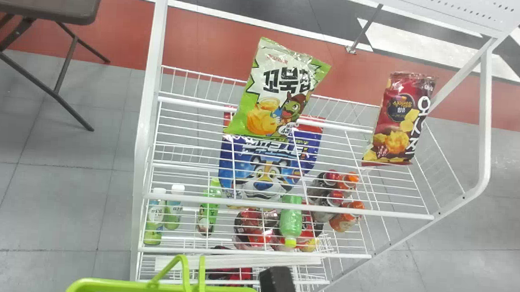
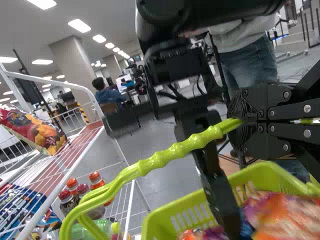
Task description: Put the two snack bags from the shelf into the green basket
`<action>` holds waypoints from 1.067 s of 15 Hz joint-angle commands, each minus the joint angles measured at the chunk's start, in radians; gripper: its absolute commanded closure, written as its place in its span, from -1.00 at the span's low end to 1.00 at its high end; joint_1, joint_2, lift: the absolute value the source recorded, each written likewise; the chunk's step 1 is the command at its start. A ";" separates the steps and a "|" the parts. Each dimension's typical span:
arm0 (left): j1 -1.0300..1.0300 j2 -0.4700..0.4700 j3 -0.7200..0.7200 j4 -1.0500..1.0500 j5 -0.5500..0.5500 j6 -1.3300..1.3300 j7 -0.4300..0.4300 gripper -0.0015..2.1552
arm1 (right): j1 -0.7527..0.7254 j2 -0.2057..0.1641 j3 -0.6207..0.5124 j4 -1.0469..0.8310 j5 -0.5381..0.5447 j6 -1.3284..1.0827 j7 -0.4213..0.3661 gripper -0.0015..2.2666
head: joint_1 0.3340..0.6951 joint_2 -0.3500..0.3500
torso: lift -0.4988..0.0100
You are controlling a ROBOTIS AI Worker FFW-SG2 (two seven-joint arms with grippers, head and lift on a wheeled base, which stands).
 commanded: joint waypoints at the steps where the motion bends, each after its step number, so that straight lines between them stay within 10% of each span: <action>1: 0.003 0.000 -0.001 -0.002 0.000 0.000 -0.001 0.96 | -0.031 -0.007 0.057 0.084 0.031 0.005 -0.014 0.98 | 1.00 -1.00 | 0.94; 3: 0.003 0.000 0.000 -0.002 0.000 0.000 -0.001 0.96 | -0.032 -0.005 0.064 0.090 0.035 0.005 -0.027 0.82 | 1.00 -1.00 | 0.94; 5: 0.004 0.000 0.000 -0.002 0.000 -0.003 -0.001 0.96 | -0.019 -0.007 0.025 0.041 0.021 0.005 -0.030 -0.94 | 1.00 -1.00 | 0.94; 12: 0.003 0.000 0.002 0.001 0.000 -0.012 0.003 0.96 | 0.072 -0.005 -0.158 -0.237 -0.044 0.005 -0.016 -0.94 | 1.00 -1.00 | 0.94; 16: 0.003 0.000 0.002 0.011 0.000 -0.021 0.003 0.96 | 0.118 0.024 -0.229 -0.307 -0.048 -0.411 -0.033 -0.93 | 1.00 -1.00 | 0.94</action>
